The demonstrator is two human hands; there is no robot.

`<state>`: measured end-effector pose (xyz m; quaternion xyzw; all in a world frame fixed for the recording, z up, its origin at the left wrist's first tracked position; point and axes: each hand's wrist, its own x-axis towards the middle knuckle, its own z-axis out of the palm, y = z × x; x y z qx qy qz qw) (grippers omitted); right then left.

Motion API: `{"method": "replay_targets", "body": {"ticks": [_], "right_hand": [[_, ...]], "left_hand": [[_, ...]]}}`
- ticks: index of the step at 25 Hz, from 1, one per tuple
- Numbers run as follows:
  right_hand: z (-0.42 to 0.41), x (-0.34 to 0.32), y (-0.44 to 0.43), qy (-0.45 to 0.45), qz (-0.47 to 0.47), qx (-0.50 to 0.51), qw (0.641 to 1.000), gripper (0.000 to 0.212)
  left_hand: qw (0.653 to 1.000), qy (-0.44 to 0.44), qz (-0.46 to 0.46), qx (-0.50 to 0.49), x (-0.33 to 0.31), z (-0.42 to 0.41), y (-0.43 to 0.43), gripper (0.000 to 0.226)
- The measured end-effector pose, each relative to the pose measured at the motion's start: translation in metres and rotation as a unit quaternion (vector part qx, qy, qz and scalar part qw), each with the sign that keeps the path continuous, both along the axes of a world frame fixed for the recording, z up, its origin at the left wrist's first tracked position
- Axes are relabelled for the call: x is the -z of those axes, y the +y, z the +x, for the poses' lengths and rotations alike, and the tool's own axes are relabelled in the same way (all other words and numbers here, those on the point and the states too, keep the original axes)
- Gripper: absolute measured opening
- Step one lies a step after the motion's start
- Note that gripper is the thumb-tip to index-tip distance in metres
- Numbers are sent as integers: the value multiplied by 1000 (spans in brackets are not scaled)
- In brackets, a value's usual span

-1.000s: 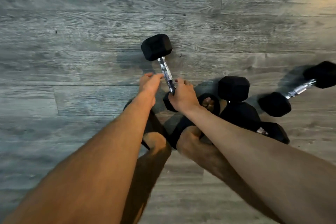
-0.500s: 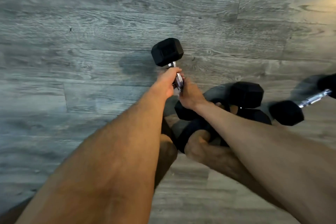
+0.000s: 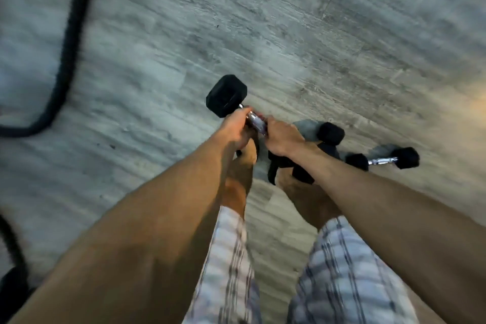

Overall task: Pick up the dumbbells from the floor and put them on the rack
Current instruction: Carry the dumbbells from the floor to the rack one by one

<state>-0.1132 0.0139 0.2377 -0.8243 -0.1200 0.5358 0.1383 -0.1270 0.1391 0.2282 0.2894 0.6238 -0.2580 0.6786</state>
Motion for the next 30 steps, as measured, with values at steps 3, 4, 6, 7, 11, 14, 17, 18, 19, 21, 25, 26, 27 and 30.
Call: {"method": "replay_targets", "body": {"ticks": [3, 4, 6, 7, 11, 14, 17, 18, 19, 21, 25, 26, 27, 30], "right_hand": [[-2, -72, 14, -9, 11, -53, 998, 46], [-4, -95, 20, -13, 17, -79, 997, 48], [-10, -134, 28, -18, 26, -124, 992, 47], [-14, -149, 33, -21, 34, -145, 989, 45], [-40, -195, 43, -16, 62, -256, 964, 34], [-63, -223, 62, 12, 69, -361, 930, 30], [-92, -236, 93, 27, 72, -456, 887, 30], [-101, -238, 102, 31, 71, -477, 875, 30], [-111, -238, 111, 31, 69, -500, 863, 28], [-139, -242, 134, 17, 64, -561, 825, 23], [-204, -259, 180, 2, 58, -664, 745, 17], [-221, -261, 191, -3, 51, -689, 723, 16], [-231, -262, 199, -5, 45, -706, 706, 17], [-285, -262, 226, -16, 37, -767, 640, 23]], "left_hand": [[999, -15, 14, -38, -81, -18, 14, 24], [998, -29, 19, -45, -107, -27, 20, 25], [995, -58, 19, -78, -148, -47, 29, 26], [993, -68, 24, -98, -165, -60, 31, 27], [977, -71, 33, -198, -217, -114, 23, 20], [947, -78, 47, -307, -247, -162, 19, 15], [909, -90, 57, -404, -259, -211, 21, 17], [894, -88, 57, -435, -259, -226, 21, 18], [878, -85, 56, -467, -260, -239, 20, 20], [840, -87, 61, -532, -262, -272, 22, 26], [763, -85, 46, -639, -258, -339, 29, 33], [746, -78, 48, -659, -259, -355, 30, 32], [733, -71, 45, -675, -261, -364, 32, 30], [674, -58, 26, -736, -256, -409, 37, 23]]}}
